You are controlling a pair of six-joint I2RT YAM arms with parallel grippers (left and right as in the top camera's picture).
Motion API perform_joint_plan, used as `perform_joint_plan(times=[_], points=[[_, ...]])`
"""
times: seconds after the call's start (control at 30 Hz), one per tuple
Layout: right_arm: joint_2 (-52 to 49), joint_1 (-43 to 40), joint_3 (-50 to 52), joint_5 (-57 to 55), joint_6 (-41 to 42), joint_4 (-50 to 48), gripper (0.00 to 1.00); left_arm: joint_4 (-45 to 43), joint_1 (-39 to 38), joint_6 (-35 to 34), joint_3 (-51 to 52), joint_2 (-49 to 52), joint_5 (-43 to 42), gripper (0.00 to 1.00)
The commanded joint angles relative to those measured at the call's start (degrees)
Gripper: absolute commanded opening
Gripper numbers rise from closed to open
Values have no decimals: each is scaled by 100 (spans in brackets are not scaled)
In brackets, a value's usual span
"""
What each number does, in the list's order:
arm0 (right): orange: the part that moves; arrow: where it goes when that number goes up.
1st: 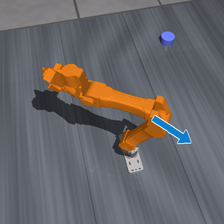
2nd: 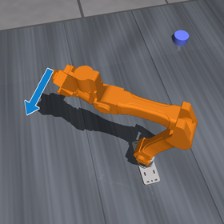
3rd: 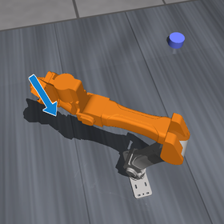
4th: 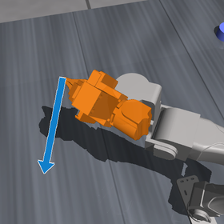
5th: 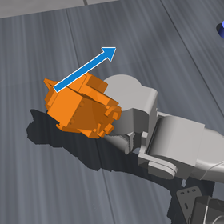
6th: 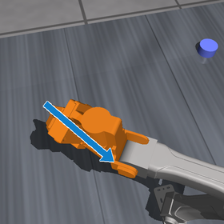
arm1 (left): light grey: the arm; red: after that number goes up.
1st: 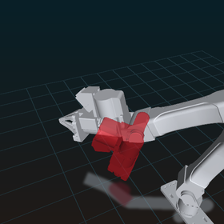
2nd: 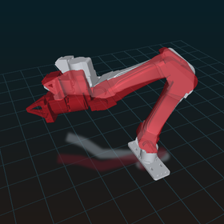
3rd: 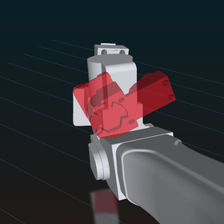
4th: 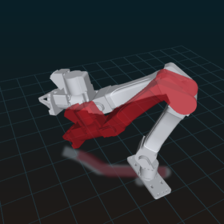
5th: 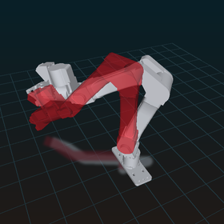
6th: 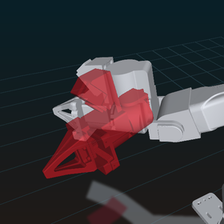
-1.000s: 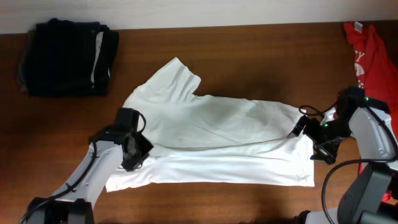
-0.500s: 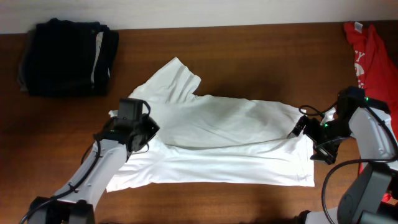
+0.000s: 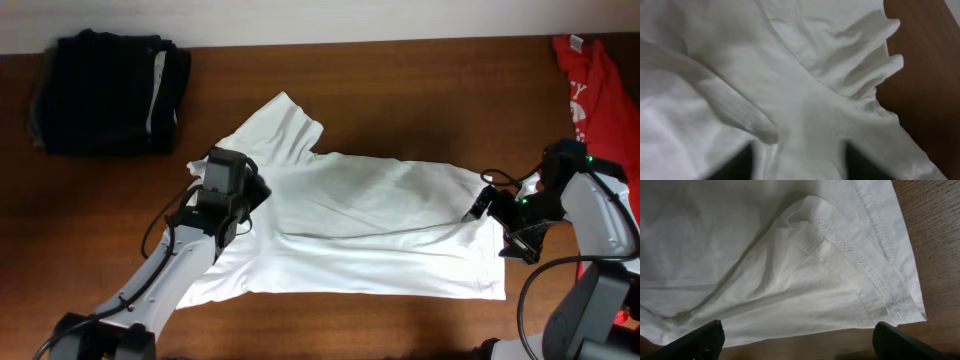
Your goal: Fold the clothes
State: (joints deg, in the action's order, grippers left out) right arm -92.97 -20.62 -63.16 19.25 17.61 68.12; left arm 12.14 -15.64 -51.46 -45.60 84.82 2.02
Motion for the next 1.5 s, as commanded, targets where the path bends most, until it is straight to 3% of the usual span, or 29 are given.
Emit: perform_joint_plan(times=[0.0,0.1,0.27,0.3,0.33,0.4,0.47,0.5,0.67,0.83,1.27,1.47], points=[[0,35,-85,68,0,2,98,11,-13,192,-42,186,144,99],[0,35,-85,70,0,2,99,101,-7,619,-72,68,142,99],[0,35,-85,68,0,2,98,767,111,662,-140,-564,149,99],[0,35,-85,68,0,2,98,929,155,745,-140,-713,149,95],[0,35,-85,68,0,0,98,1139,199,1060,-140,-874,195,77],[0,35,-85,68,0,2,98,1707,249,1491,-138,-992,614,21],[0,35,-85,70,0,2,98,2039,260,1491,-127,-905,796,3],[2,35,-85,68,0,2,98,2138,275,1491,-125,-844,789,1],[0,35,-85,68,0,0,98,2199,385,1517,-116,-61,730,1],[2,35,-85,68,0,2,98,1563,573,1770,-116,579,1047,1],[0,35,-85,68,0,2,98,498,1539,2035,-116,1088,1644,1],[0,35,-85,68,0,2,98,450,1694,2120,-151,1169,1622,1]])
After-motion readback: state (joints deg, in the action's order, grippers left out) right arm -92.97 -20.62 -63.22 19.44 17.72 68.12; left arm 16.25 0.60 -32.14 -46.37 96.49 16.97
